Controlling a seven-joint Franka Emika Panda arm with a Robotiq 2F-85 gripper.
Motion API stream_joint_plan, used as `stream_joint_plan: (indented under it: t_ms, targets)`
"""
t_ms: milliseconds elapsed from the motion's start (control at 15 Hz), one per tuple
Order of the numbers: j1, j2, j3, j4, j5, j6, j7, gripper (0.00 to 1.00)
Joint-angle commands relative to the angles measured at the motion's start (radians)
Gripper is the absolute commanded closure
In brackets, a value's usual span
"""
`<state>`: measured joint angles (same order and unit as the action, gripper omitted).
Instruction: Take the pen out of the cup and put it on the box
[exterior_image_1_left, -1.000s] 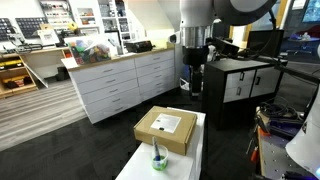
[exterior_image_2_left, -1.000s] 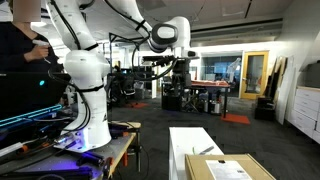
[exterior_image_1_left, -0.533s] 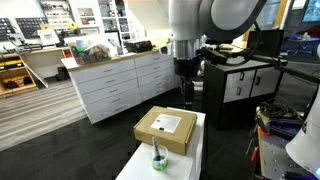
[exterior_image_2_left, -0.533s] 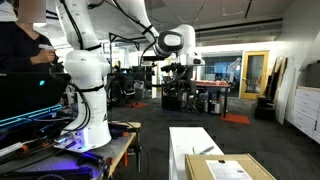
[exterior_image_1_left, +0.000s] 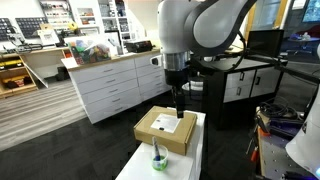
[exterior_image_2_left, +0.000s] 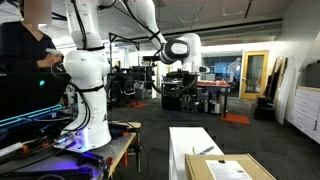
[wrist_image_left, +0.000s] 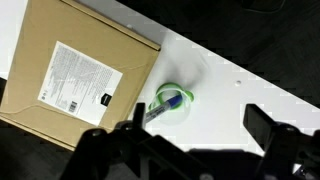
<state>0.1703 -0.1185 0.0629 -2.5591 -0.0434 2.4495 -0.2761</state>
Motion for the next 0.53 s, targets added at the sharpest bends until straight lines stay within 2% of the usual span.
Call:
stream_joint_plan:
  t_ms: [0, 333, 467]
  targets:
    - [-0.014, 0.089, 0.014, 0.061, 0.002, 0.032, -0.017, 0.00]
    - [-0.020, 0.185, 0.028, 0.136, -0.002, 0.039, 0.004, 0.00]
    - [-0.023, 0.166, 0.032, 0.116, -0.002, 0.024, 0.000, 0.00]
